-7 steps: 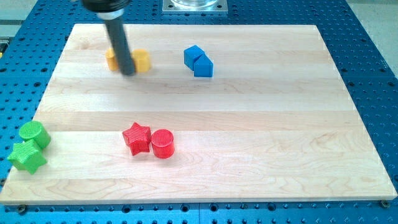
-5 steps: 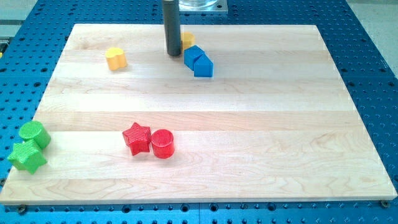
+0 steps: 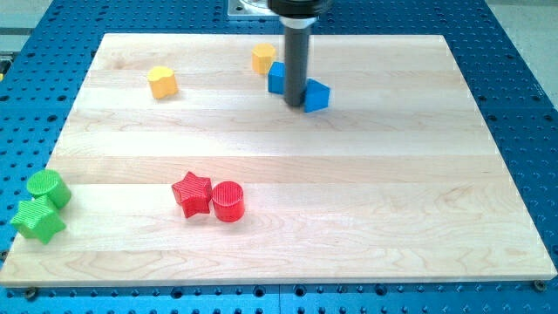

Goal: Slide the blue blocks below the yellow hexagon

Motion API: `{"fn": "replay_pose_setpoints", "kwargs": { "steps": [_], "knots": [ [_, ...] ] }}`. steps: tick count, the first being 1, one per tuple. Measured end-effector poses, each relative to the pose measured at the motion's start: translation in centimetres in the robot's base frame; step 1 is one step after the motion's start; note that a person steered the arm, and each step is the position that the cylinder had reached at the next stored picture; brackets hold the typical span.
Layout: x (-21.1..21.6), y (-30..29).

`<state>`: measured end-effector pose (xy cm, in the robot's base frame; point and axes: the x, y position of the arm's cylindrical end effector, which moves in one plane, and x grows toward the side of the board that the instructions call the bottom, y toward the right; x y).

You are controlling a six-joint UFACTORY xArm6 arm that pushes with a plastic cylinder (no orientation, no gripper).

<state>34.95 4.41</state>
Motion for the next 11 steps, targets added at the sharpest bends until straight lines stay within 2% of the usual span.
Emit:
{"fn": "replay_pose_setpoints", "kwargs": {
  "steps": [1, 2, 3, 4, 5, 6, 7, 8, 10, 11],
  "knots": [
    [-1.5, 1.4],
    [-1.8, -1.5],
    [-0.4, -4.2],
    [0.7, -4.3],
    [7.6, -1.3],
    [10.2, 5.2],
    [9.1, 12.3],
    [5.1, 14.7],
    [1.3, 14.0],
    [1.3, 9.5]
  ]
}}
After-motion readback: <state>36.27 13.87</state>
